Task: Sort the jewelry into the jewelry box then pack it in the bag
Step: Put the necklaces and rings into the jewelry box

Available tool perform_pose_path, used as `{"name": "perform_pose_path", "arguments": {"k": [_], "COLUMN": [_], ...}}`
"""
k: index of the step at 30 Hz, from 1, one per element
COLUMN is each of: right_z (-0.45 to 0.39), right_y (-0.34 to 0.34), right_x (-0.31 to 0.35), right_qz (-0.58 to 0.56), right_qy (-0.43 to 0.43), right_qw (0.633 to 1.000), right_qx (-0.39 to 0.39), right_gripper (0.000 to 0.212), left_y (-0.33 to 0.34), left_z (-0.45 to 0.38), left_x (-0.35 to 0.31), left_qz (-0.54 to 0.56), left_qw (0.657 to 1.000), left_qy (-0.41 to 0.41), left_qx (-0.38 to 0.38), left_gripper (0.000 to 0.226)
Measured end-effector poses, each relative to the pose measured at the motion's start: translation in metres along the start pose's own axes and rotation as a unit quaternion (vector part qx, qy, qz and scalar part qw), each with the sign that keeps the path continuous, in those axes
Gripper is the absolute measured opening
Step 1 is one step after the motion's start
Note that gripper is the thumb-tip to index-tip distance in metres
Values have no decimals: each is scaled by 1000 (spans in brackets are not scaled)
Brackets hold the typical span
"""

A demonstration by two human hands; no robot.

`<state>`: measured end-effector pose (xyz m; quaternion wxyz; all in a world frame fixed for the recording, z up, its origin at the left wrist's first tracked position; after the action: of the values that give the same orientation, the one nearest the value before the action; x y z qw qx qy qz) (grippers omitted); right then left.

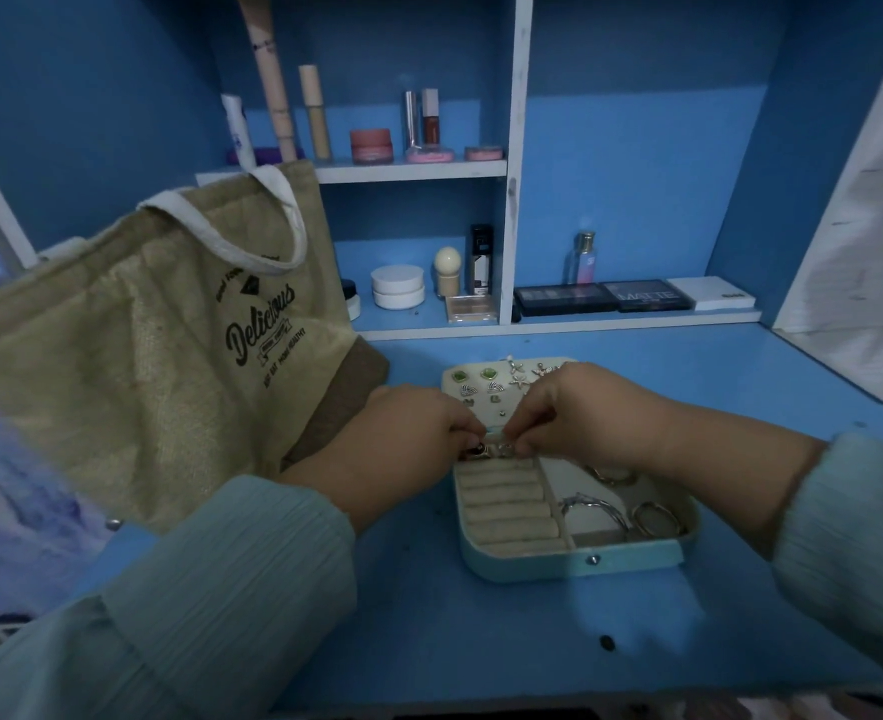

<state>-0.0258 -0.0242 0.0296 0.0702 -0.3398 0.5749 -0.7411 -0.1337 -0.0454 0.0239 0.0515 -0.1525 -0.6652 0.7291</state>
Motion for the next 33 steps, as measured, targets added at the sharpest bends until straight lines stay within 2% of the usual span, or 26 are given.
{"name": "perform_pose_path", "arguments": {"k": [4, 8, 11, 14, 17, 24, 30, 33], "right_z": [15, 42, 69, 97, 125, 175, 174, 169], "right_y": [-17, -32, -44, -56, -64, -75, -58, -49], "right_x": [-12, -38, -64, -93, -124, -182, -206, -210], "right_qz": [-23, 13, 62, 120, 144, 124, 97, 78], "right_qy": [16, 74, 125, 176, 222, 277, 242, 226], "right_qw": [999, 997, 987, 972, 958, 952, 965, 971], "right_qx": [-20, 29, 74, 101, 114, 47, -13, -23], "right_gripper": [5, 9, 14, 8, 6, 21, 29, 28], "left_y": [-7, -11, -9, -4, 9, 30, 44, 50], "left_z": [-3, -14, -25, -43, -64, -100, -117, -122], "left_x": [-12, -44, -78, -118, -156, -221, -247, -250], "left_qz": [-21, -47, -27, -28, -29, -8, -84, -79], "left_qw": [1000, 998, 995, 990, 983, 971, 967, 967], "left_qy": [9, 48, 90, 126, 148, 201, 218, 219], "left_qx": [0, 19, 40, 53, 102, 128, 98, 107], "left_gripper": [24, 25, 25, 25, 25, 23, 33, 29]}}
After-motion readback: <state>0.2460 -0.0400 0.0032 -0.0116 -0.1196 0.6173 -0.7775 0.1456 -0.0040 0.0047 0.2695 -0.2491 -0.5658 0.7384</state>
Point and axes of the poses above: each hand's wrist, its own z-axis away from the middle knuckle, its own y-axis out of the palm, x = y × z, the point moved 8 cm from there along -z, towards the middle knuckle, and after that the axes turned 8 degrees about x, right-handed, at the moved point
